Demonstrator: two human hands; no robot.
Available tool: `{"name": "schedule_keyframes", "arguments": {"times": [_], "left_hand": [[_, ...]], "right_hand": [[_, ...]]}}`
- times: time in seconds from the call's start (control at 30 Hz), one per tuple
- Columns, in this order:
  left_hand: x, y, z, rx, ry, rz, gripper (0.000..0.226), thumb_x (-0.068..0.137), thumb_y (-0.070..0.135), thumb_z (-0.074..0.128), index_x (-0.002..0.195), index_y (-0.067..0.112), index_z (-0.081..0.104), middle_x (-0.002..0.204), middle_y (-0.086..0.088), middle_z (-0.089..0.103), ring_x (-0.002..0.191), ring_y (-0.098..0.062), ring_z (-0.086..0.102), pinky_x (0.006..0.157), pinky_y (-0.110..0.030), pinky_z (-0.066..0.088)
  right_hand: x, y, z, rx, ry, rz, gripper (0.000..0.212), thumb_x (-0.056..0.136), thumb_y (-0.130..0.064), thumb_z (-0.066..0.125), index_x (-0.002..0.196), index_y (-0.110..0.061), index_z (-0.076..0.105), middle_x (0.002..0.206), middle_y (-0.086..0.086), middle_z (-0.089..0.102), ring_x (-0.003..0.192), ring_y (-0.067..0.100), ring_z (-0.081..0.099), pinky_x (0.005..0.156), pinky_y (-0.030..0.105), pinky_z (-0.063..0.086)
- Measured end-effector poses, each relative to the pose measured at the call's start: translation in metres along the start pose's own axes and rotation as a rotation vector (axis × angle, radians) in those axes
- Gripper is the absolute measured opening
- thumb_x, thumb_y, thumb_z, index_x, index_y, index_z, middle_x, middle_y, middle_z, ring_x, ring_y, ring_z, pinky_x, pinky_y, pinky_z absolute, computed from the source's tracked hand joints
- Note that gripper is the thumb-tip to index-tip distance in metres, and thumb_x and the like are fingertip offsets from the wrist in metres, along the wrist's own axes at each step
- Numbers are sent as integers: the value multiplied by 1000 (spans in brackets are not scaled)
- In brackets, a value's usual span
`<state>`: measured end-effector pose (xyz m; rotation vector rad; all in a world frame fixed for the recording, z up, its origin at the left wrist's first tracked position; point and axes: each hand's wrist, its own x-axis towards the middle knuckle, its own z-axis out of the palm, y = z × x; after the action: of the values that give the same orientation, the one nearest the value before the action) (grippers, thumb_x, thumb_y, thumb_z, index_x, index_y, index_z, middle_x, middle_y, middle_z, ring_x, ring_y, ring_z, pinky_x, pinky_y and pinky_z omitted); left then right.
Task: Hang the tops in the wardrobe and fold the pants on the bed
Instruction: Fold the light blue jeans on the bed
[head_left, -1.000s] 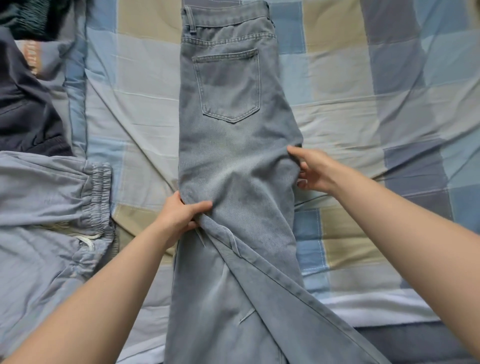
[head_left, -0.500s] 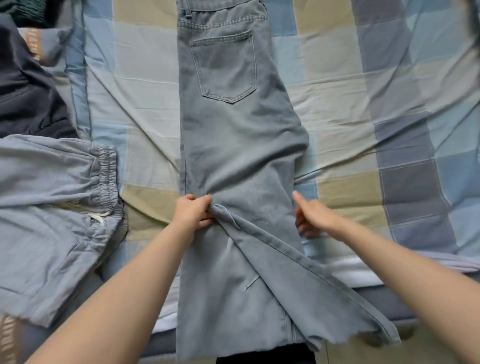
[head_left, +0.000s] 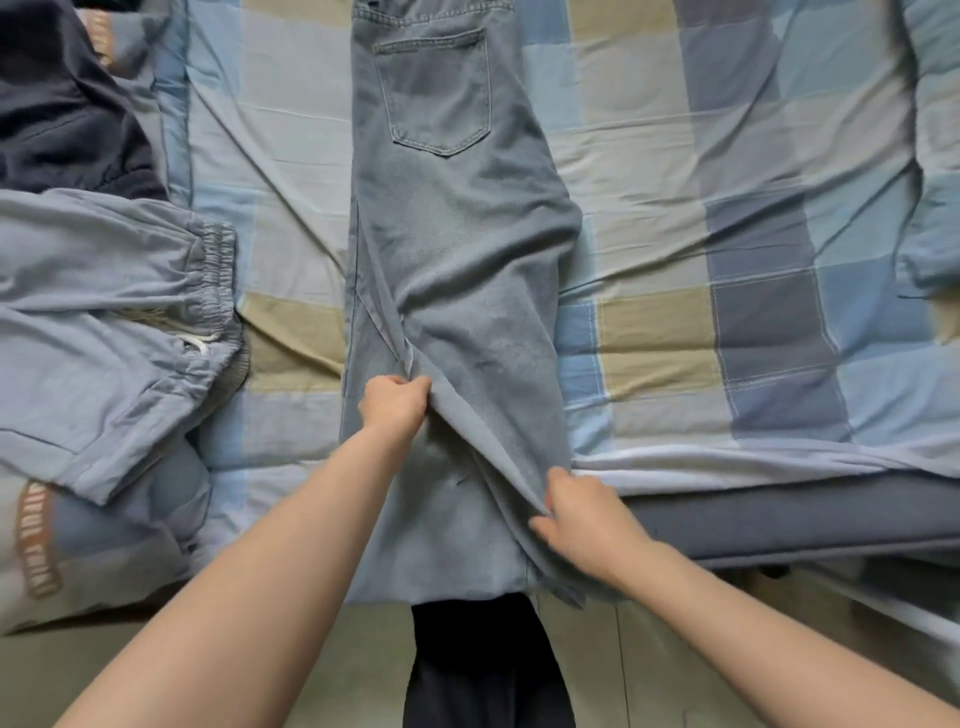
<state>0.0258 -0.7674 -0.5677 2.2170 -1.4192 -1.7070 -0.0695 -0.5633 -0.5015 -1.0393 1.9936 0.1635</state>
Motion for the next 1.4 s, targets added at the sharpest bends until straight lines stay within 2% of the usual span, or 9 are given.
{"name": "schedule_keyframes", "arguments": {"times": [0.3, 0.43, 0.53, 0.67, 0.73, 0.93, 1.1, 1.27, 1.4], "left_hand": [[7, -36, -38, 7, 57, 32, 22, 98, 26, 43, 96, 7, 52, 116, -35, 56, 84, -30, 52, 80, -48, 48], [-6, -60, -47, -163, -281, -53, 29, 94, 38, 61, 100, 10, 64, 93, -8, 73, 77, -16, 70, 68, -29, 57], [-22, -91, -45, -43, -476, -68, 29, 90, 13, 68, 118, 10, 64, 115, -7, 71, 104, -23, 68, 91, -40, 54], [-26, -109, -53, -198, -515, -135, 24, 98, 15, 56, 121, 13, 62, 111, -1, 73, 97, -16, 70, 76, -31, 57], [-26, -111, -61, -220, -573, -148, 24, 99, 20, 55, 121, 14, 62, 109, 1, 74, 97, -15, 71, 69, -27, 58], [-24, -108, -79, -198, -734, -233, 34, 92, 32, 62, 119, 12, 65, 115, -3, 72, 105, -18, 69, 72, -28, 58], [-26, -104, -90, -227, -774, -256, 43, 84, 36, 66, 118, 11, 66, 117, -5, 71, 105, -19, 69, 73, -28, 59], [-31, -107, -93, -194, -739, -240, 37, 94, 35, 58, 120, 9, 65, 116, -6, 72, 106, -19, 69, 77, -28, 59], [-48, -119, -94, 11, -872, -172, 58, 75, 32, 82, 125, 11, 62, 118, -4, 71, 110, -19, 67, 93, -33, 55]], "right_hand": [[-41, -84, 74, 645, -407, -240, 22, 85, -10, 60, 104, -14, 70, 91, 3, 69, 88, 10, 65, 84, 18, 48], [-13, -78, 82, 657, -417, -239, 23, 86, -9, 59, 106, -14, 70, 88, 4, 69, 77, 9, 61, 80, 19, 47], [13, -50, 62, 923, -134, 25, 17, 91, -1, 49, 95, -10, 63, 79, 10, 68, 72, 18, 64, 77, 33, 52], [51, 5, 35, 847, 452, 403, 13, 90, -15, 57, 102, -10, 56, 83, 4, 60, 81, 22, 58, 75, 29, 42], [64, 22, 33, 930, 325, 483, 27, 90, -30, 61, 104, -8, 58, 93, 5, 60, 88, 22, 56, 82, 33, 46], [66, 16, 23, 1293, 158, 364, 19, 91, -31, 62, 82, -15, 57, 72, 1, 58, 60, 11, 54, 45, 20, 39], [44, 19, 10, 1703, -114, 301, 19, 97, -24, 49, 102, -15, 65, 86, 0, 72, 75, 13, 68, 67, 31, 54], [32, 26, 7, 1437, -143, 397, 22, 93, -45, 48, 96, -27, 61, 67, -10, 64, 63, 8, 56, 68, 32, 42], [18, 40, 22, 1402, -217, 359, 17, 88, -34, 56, 97, -22, 64, 70, -12, 67, 61, 3, 58, 63, 27, 34]]}}
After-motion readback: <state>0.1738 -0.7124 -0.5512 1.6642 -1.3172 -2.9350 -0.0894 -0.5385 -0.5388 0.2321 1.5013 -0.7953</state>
